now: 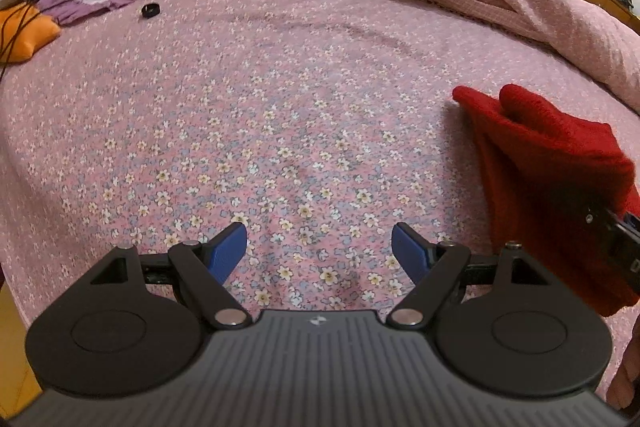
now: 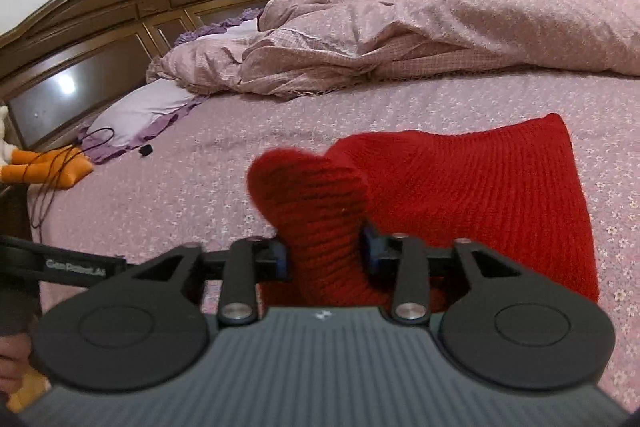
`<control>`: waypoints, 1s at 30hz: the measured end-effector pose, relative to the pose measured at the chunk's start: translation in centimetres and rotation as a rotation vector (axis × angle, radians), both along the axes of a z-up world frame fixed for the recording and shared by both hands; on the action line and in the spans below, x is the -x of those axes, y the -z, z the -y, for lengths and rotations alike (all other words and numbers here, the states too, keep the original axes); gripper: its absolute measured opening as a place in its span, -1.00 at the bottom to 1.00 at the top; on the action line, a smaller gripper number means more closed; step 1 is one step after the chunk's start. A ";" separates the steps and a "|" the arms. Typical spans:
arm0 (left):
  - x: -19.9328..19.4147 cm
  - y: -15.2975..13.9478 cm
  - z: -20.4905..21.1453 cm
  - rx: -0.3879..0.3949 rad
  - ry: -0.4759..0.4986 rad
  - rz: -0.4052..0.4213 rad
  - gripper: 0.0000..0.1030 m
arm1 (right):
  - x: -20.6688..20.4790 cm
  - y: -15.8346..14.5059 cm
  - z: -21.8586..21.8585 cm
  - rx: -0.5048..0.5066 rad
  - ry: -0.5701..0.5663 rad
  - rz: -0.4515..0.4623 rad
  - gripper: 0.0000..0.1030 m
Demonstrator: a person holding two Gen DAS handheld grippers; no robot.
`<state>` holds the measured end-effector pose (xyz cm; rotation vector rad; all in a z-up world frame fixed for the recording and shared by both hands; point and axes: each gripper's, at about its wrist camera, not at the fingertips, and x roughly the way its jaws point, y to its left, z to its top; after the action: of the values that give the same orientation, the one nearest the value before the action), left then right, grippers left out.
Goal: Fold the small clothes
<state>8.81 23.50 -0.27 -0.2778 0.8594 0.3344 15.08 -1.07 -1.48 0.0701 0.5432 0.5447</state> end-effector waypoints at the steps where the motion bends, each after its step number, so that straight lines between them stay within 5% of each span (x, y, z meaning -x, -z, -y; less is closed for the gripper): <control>1: 0.0 -0.2 0.1 -0.003 0.003 0.004 0.61 | 0.1 -0.2 0.1 -0.009 0.002 -0.006 -0.04; 14: -0.1 -4.1 2.8 0.000 0.070 0.076 0.61 | 3.4 -3.9 4.9 -0.171 -0.012 -0.083 0.07; 23: -2.5 -7.0 7.4 -0.003 0.188 0.133 0.61 | 4.0 -4.8 11.4 -0.220 0.170 -0.040 0.09; 30: -5.4 -7.0 11.5 -0.045 0.277 0.128 0.61 | 2.6 -2.7 15.0 -0.253 0.301 -0.110 0.12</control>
<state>14.19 11.97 6.71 -0.1339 0.7518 0.0767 12.44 -16.08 1.25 0.4176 0.5567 0.3138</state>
